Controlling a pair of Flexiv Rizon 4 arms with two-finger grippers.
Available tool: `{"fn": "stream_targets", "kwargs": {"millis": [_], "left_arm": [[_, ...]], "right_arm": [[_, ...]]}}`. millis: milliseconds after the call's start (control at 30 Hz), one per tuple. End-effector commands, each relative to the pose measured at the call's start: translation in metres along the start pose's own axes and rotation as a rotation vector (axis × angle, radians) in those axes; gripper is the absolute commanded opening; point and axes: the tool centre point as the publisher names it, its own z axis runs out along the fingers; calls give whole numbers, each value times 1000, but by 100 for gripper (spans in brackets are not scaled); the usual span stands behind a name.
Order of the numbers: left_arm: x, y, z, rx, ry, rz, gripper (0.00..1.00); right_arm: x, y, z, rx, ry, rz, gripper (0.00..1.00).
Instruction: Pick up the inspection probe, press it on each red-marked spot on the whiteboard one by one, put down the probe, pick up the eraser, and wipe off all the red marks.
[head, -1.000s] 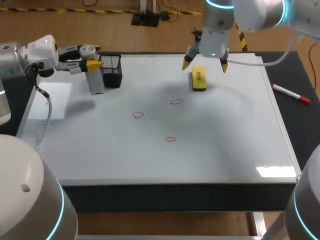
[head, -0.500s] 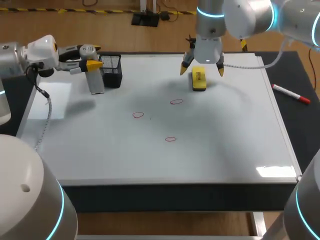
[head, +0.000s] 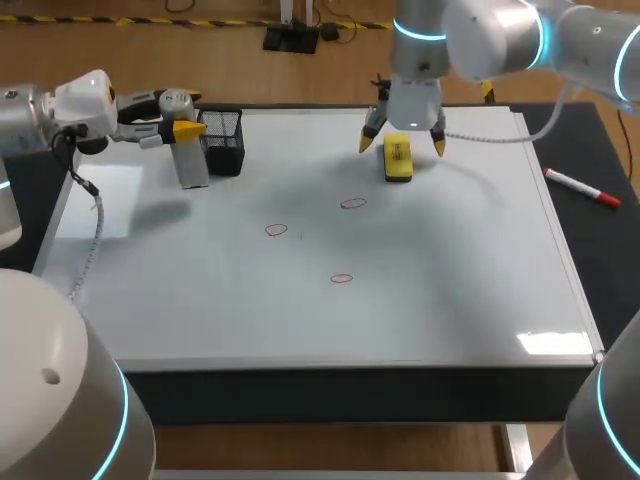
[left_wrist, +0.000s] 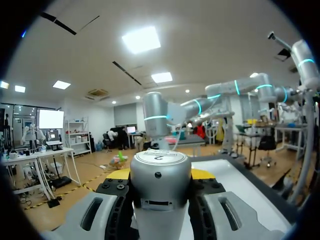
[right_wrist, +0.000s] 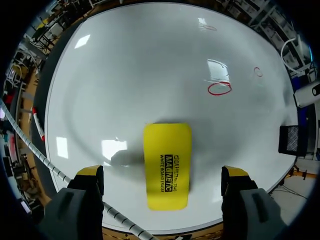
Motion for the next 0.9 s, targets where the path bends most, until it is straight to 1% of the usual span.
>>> {"fn": "stream_targets", "kwargs": {"millis": [33,67,100,233,400,600,733,900], "left_arm": [[0,-1,0,0,0,1,0],[0,-1,0,0,0,1,0],[0,-1,0,0,0,1,0],[0,-1,0,0,0,1,0],[0,-1,0,0,0,1,0],[0,-1,0,0,0,1,0],[0,-1,0,0,0,1,0],[0,-1,0,0,0,1,0]], "right_arm": [[-2,-7,1,-11,9,2,37],[-2,-7,1,-10,10,2,20],[-3,-6,0,-8,12,2,0],[-2,-4,-7,-4,-1,5,0],[2,-2,-6,-8,4,18,0],[5,7,-24,12,1,29,0],[12,9,-34,36,1,47,0],[26,9,-43,55,6,78,0]]}}
